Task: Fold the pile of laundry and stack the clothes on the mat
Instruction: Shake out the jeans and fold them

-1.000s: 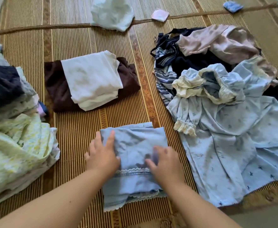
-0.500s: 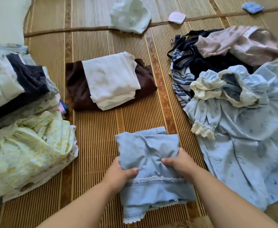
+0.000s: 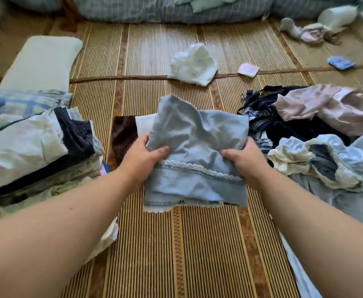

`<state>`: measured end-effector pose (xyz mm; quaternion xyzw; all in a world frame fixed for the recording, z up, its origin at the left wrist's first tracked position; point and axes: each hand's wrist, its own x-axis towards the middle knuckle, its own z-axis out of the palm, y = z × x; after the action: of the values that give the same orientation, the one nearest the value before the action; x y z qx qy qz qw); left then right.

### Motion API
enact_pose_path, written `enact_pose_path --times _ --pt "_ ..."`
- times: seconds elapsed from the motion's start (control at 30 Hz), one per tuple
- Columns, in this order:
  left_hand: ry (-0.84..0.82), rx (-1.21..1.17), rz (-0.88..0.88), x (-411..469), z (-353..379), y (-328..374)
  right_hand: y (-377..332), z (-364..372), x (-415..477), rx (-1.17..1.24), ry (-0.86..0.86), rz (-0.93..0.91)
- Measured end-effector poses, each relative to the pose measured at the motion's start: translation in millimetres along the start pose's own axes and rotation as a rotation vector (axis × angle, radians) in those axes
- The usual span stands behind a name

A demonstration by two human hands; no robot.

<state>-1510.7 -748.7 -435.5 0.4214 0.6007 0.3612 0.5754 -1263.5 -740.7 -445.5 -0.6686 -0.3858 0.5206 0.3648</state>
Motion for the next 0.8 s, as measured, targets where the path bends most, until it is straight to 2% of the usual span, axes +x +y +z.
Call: enact_pose_path --times 0.13,0.23,0.37,0.43,0.53,0.63,0.8 --pt "0.149 0.050 -0.003 50.3 -35.7 13.8 -42.1 45.7 50.3 -0.048 -0.032 -0.081" --pt "0.208 0.318 -0.074 74.9 -51.7 4.6 -52.8 72.8 72.0 -0.203 -0.087 -0.076" --pt "0.056 0.807 -0.134 81.9 -54.2 -16.7 -44.3 98.3 82.2 -0.667 -0.171 -0.138" --pt "-0.034 0.971 -0.124 79.8 -50.1 -28.2 -33.3 106.1 82.5 -0.787 -0.225 -0.129" --pt "-0.142 1.061 -0.158 77.2 -45.5 -38.9 -16.9 105.8 84.4 -0.931 -0.226 -0.024" --pt "-0.143 1.111 -0.170 76.7 -44.5 -34.4 -12.9 100.3 85.7 -0.966 -0.208 0.034" --pt "-0.153 1.259 -0.040 63.3 -18.0 -2.0 -18.7 78.0 61.4 -1.004 -0.140 -0.127"
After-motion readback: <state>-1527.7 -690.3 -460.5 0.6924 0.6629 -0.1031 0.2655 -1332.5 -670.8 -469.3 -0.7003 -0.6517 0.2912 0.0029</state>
